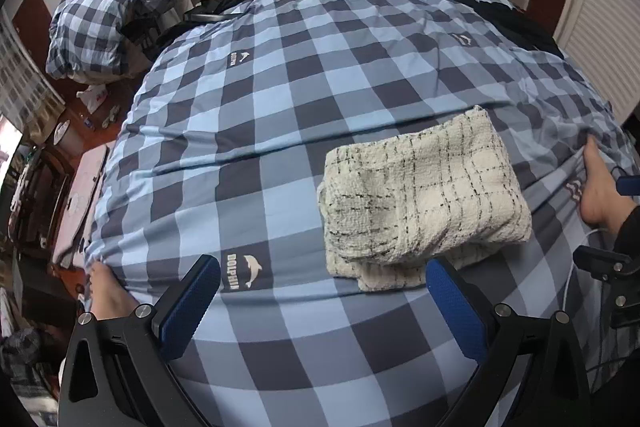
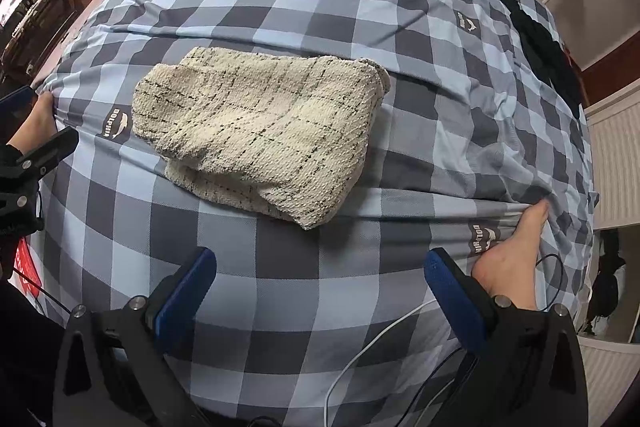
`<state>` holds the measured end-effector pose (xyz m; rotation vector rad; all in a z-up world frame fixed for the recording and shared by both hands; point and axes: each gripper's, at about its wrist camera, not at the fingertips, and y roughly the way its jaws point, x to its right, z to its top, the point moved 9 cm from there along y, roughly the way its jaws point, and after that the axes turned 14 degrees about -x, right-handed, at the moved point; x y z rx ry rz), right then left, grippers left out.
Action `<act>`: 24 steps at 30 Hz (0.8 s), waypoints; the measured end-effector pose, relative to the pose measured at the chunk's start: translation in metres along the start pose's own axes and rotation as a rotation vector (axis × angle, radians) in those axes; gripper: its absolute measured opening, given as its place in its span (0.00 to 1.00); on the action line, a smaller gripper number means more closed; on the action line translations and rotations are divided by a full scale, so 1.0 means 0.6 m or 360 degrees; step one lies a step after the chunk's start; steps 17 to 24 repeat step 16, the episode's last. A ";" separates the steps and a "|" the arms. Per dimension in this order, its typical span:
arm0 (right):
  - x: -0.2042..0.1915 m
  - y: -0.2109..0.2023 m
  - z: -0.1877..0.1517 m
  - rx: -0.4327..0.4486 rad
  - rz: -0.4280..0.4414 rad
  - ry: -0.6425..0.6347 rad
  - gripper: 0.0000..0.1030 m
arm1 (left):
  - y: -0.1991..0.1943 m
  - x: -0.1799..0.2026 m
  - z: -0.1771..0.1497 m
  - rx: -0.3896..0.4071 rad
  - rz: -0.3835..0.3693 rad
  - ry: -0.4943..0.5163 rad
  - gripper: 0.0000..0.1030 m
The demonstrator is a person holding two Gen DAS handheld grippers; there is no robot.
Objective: Fold small clothes
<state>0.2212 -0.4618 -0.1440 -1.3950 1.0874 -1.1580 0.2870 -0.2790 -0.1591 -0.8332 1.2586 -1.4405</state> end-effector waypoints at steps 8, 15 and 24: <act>0.007 0.000 0.004 -0.0005 -0.0002 0.0004 0.98 | 0.005 0.005 -0.002 -0.0025 -0.0014 0.0021 1.00; 0.002 -0.002 0.002 -0.0013 0.0000 0.0005 0.98 | 0.011 0.005 -0.008 -0.0043 -0.0075 -0.0010 1.00; 0.002 -0.002 0.002 -0.0015 0.0000 0.0006 0.98 | 0.013 0.003 -0.009 -0.0054 -0.0081 -0.0025 1.00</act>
